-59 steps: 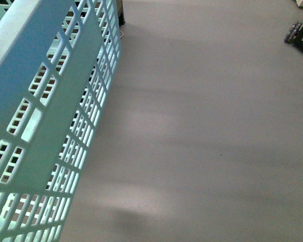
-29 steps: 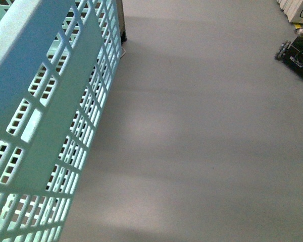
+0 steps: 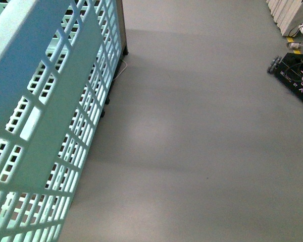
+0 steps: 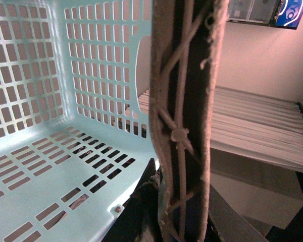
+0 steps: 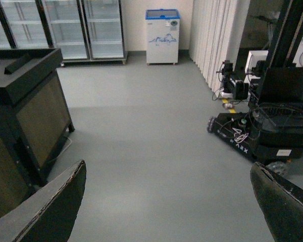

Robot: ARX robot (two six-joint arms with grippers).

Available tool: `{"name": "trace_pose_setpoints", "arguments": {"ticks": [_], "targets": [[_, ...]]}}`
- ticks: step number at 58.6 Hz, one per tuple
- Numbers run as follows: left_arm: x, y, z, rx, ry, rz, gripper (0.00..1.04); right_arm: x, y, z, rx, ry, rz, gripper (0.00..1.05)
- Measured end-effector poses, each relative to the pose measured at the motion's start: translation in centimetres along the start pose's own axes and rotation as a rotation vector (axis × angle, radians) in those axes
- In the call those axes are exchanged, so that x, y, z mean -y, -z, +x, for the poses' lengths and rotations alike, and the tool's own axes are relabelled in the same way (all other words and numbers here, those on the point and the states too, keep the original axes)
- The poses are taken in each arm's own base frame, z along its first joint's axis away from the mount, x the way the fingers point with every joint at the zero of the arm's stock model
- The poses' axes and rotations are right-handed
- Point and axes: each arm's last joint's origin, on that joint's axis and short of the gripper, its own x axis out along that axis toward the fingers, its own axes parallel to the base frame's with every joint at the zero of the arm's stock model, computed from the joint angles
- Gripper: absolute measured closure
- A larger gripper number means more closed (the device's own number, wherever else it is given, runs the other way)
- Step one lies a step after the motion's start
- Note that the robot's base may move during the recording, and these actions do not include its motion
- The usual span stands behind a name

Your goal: Pick mango and avocado into basket

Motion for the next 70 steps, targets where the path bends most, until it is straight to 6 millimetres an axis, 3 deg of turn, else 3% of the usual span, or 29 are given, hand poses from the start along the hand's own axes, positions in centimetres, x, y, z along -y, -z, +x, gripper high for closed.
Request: {"name": "trace_pose_setpoints", "arguments": {"ticks": [70], "targets": [[0.04,0.00,-0.05,0.000,0.003,-0.004,0.96,0.01,-0.01,0.00,0.001,0.003,0.000,0.09]]}}
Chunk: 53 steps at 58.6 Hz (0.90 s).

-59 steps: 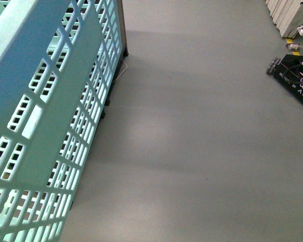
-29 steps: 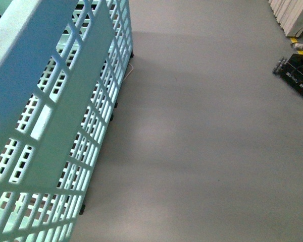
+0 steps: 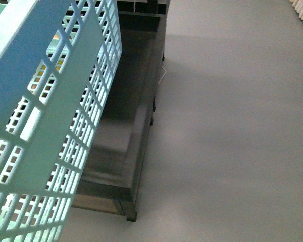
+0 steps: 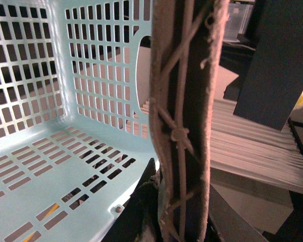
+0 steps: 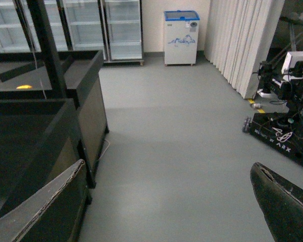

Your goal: Pick mango and avocado into basket

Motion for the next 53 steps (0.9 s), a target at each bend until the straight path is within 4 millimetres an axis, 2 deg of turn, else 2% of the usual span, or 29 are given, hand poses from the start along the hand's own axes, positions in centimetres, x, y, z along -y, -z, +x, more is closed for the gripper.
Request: {"name": "trace_pose_setpoints", "arguments": {"ticks": [53], "targets": [[0.00,0.00,0.00,0.001,0.000,0.000,0.96,-0.01,0.00,0.00,0.000,-0.002,0.000,0.09]]}}
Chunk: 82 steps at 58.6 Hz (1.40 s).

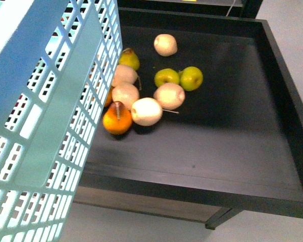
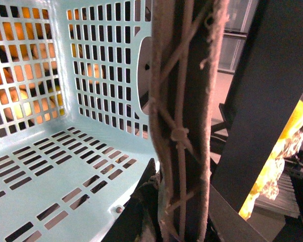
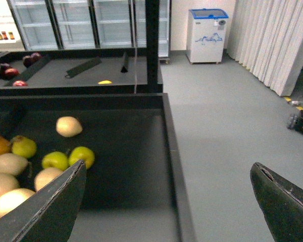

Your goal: Pick mango and avocado into basket

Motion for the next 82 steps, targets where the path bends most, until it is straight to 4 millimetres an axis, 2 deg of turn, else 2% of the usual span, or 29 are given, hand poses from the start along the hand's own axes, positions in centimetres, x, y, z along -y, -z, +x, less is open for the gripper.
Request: {"name": "trace_pose_setpoints", "arguments": {"ticks": [82], "targets": [[0.08,0.01,-0.03,-0.001,0.003,0.004,0.96,0.01,0.00,0.00,0.000,0.001,-0.001,0.09]]}}
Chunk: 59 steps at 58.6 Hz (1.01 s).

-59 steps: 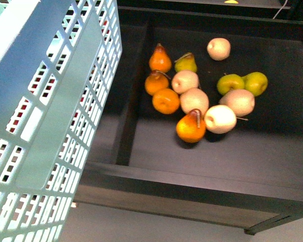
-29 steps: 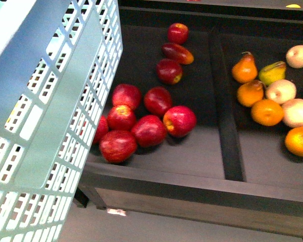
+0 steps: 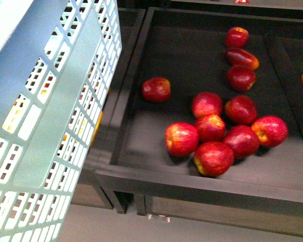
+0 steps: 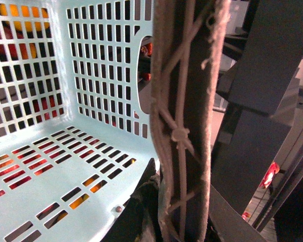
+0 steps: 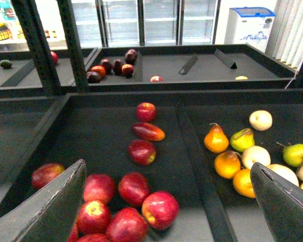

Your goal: Pick mango and avocado into basket

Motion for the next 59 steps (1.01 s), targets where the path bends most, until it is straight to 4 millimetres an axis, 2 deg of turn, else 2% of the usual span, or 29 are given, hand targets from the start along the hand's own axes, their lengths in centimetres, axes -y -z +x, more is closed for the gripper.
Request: {"name": "trace_pose_setpoints", "arguments": {"ticks": [59], "targets": [[0.07,0.00,-0.06,0.002,0.003,0.001,0.96,-0.01,0.02,0.01,-0.002,-0.003,0.001,0.09]]}}
